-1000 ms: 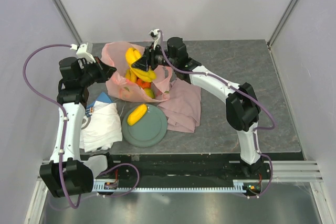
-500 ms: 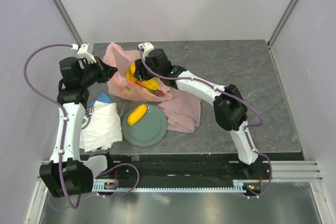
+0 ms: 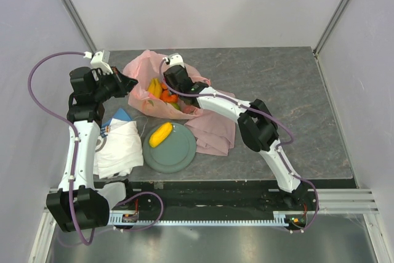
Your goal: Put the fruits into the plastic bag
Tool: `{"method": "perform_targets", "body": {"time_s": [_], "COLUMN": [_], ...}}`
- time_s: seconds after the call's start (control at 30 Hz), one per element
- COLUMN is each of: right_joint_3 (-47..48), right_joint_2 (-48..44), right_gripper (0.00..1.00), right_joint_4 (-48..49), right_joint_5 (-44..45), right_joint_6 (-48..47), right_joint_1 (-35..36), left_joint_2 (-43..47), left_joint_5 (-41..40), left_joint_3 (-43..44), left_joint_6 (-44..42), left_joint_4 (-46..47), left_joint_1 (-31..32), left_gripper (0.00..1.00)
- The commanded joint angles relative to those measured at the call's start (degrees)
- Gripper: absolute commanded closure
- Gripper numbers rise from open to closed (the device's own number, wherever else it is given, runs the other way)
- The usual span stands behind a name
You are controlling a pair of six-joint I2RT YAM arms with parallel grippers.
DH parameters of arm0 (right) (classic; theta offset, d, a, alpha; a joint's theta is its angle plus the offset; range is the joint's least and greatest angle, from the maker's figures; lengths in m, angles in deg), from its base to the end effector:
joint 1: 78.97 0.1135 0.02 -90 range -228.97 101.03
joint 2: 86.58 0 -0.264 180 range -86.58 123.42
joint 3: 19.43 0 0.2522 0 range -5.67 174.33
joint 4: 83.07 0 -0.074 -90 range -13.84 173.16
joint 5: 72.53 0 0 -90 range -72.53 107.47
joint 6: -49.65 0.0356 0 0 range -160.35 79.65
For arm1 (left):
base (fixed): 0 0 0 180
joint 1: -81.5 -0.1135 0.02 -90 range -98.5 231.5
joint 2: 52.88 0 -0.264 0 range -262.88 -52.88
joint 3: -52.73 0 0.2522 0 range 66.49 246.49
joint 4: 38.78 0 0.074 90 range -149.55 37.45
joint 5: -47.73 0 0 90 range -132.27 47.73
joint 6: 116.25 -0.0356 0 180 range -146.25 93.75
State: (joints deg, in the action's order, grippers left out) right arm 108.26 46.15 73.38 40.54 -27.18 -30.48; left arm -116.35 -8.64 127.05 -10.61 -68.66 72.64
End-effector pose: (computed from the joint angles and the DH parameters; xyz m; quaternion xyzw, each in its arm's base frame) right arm 0.3710 0.3982 0.2342 -0.1583 0.8337 0.1088 0.5177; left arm 0.2478 0.0187 0.3634 -0.0013 0.7973 -0.2680 0.5408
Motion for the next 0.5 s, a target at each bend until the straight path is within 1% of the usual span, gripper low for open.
{"method": "perform_targets", "body": {"time_s": [0.0,0.03,0.1,0.2,0.23,0.27,0.3,0.37,0.4,0.47], "right_joint_3": [5.2,5.6,6.0,6.1,6.0,5.8,5.5,5.3,5.3,5.3], "right_joint_2": [2.5,2.9,3.8,4.5,4.5,4.5,4.4,4.1,4.0,3.8], "right_gripper": [1.00,0.96,0.93,0.85,0.79,0.74,0.65,0.56,0.48,0.39], "right_joint_4": [-0.9,-1.0,-1.2,-1.5,-1.6,-1.6,-1.6,-1.6,-1.6,-1.6], "right_joint_5": [8.5,8.7,8.7,8.6,8.5,8.1,8.0,7.8,7.6,7.5], "right_joint_6": [-1.4,-1.3,-1.3,-1.2,-1.1,-1.0,-1.0,-1.0,-1.0,-1.1], "right_joint_1": [-1.1,-1.2,-1.4,-1.6,-1.6,-1.6,-1.7,-1.7,-1.8,-1.7], "left_joint_2": [0.7,0.7,0.7,0.7,0.6,0.7,0.6,0.5,0.6,0.6], "left_joint_5": [1.5,1.4,1.4,1.5,1.5,1.6,1.5,1.6,1.5,1.5], "left_joint_3": [0.4,0.4,0.4,0.4,0.4,0.4,0.4,0.4,0.4,0.4], "left_joint_6": [1.1,1.1,1.1,1.1,1.1,1.1,1.1,1.1,1.1,1.1], "left_joint_4": [1.9,1.8,1.9,1.8,1.8,1.9,1.8,1.9,1.9,1.9], "left_joint_1": [0.2,0.2,0.2,0.2,0.2,0.2,0.2,0.2,0.2,0.2], "left_gripper": [0.99,0.98,0.99,0.98,0.98,0.98,0.98,0.99,0.99,0.98]}}
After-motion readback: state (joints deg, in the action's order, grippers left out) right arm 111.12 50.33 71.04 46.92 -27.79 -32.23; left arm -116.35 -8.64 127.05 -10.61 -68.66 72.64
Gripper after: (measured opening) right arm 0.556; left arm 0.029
